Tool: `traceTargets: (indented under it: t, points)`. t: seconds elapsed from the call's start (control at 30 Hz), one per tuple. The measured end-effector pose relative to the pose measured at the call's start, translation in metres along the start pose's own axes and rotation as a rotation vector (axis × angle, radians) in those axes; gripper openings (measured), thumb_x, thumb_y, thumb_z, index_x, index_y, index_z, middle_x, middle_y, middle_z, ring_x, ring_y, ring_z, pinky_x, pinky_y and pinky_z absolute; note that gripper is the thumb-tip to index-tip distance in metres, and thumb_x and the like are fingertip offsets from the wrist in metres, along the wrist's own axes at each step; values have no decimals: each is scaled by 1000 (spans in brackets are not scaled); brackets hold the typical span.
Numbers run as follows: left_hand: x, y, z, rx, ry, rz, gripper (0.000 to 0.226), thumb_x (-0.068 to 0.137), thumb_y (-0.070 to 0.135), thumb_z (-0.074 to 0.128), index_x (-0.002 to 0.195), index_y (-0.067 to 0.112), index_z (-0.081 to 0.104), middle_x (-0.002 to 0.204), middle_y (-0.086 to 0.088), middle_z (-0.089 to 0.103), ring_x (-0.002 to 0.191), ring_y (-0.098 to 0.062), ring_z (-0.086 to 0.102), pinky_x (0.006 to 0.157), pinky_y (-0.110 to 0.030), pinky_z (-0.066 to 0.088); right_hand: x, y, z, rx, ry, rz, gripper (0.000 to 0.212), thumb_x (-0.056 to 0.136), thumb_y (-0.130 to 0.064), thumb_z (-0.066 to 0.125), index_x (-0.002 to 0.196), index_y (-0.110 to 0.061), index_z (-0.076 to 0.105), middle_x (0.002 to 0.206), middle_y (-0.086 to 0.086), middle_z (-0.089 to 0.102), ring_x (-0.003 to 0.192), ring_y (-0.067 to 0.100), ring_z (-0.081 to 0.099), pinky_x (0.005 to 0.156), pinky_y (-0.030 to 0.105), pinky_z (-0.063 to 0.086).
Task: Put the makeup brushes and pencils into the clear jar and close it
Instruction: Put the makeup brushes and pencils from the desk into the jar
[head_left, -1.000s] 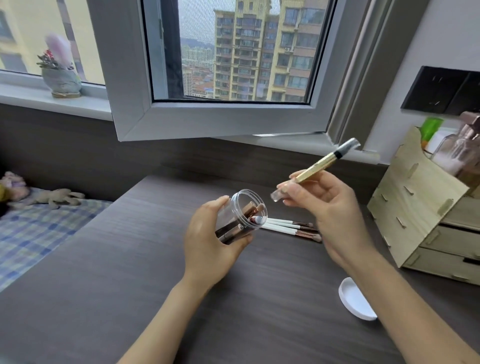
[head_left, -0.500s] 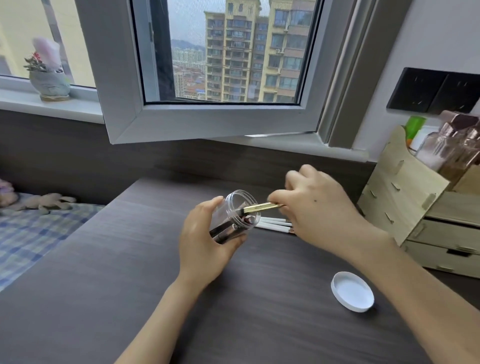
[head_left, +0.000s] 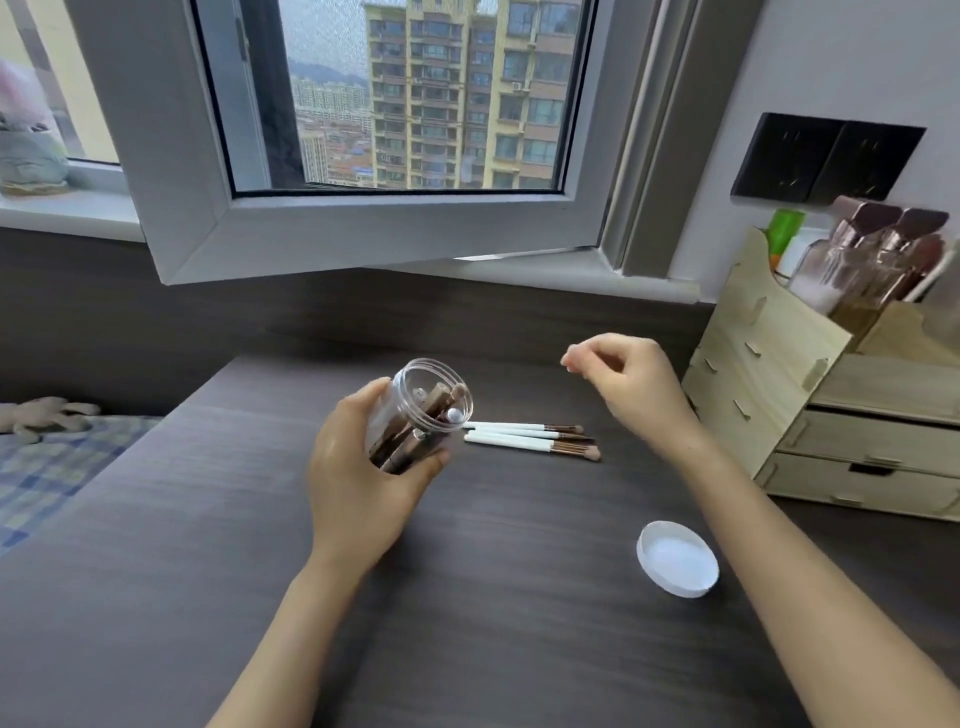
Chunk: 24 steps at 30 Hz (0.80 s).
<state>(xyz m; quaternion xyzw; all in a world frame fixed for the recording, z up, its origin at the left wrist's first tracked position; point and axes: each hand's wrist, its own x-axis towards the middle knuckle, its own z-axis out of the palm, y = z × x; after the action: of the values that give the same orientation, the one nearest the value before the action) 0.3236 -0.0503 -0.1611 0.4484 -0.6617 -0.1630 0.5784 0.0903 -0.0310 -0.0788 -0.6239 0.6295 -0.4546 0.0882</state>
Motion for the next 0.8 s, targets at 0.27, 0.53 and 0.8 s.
traceTargets:
  t: [0.27, 0.53, 0.8]
  points:
    - [0, 2, 3, -6, 10, -3, 71, 56, 20, 88, 118, 19, 55, 114, 6, 61, 106, -5, 51, 86, -5, 32, -22, 90, 12, -567, -312, 64, 14, 81, -28, 65, 91, -19, 66, 93, 1, 68, 93, 23, 55, 79, 35, 45]
    - [-3, 2, 5, 12, -27, 48, 74, 53, 17, 89, 119, 13, 56, 115, 1, 61, 108, -13, 55, 93, -16, 39, -17, 102, 19, -778, -342, -119, 17, 89, -23, 57, 96, -9, 62, 100, 9, 65, 98, 28, 53, 80, 38, 43]
    - [-5, 6, 6, 61, -30, 114, 76, 51, 16, 91, 119, 12, 56, 112, 8, 54, 104, -6, 48, 89, -4, 29, -23, 117, 14, -994, -243, -451, 23, 54, 8, 78, 65, -7, 66, 58, 7, 55, 54, 24, 53, 41, 28, 40]
